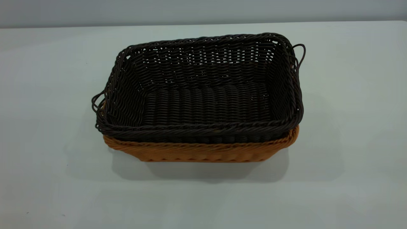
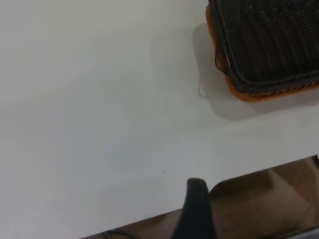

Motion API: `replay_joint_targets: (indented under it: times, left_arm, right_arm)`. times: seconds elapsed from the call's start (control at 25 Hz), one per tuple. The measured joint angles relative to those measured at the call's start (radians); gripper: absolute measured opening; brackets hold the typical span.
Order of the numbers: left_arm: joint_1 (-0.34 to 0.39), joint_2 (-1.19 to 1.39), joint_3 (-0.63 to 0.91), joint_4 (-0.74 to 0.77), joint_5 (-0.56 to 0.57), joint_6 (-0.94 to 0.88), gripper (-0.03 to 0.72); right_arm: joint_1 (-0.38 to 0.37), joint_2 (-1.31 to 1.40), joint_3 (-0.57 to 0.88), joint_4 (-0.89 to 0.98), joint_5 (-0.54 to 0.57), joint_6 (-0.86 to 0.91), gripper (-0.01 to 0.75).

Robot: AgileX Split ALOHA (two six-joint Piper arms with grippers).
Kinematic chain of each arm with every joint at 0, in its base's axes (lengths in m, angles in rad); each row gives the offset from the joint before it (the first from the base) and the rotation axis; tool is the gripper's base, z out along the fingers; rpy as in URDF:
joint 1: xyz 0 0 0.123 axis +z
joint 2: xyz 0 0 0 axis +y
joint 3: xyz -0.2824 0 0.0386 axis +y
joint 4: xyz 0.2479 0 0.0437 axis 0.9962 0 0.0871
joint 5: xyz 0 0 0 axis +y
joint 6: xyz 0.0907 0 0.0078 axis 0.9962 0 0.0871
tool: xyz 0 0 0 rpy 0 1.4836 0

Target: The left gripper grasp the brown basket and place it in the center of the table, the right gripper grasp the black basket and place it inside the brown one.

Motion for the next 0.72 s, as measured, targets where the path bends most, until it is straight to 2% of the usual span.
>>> replay_joint_targets:
  times: [0.44,0.72]
  left_arm:
    - [0.0,-0.286,0.172,0.001,-0.005,0.002,0.572]
    - [0.0,-0.337,0.273,0.01,-0.061,0.003,0.572]
  right_arm:
    - [0.0,-0.088,0.003,0.0,0.001,0.012,0.584]
    - [0.0,-0.088,0.003,0.0,0.001,0.012,0.584]
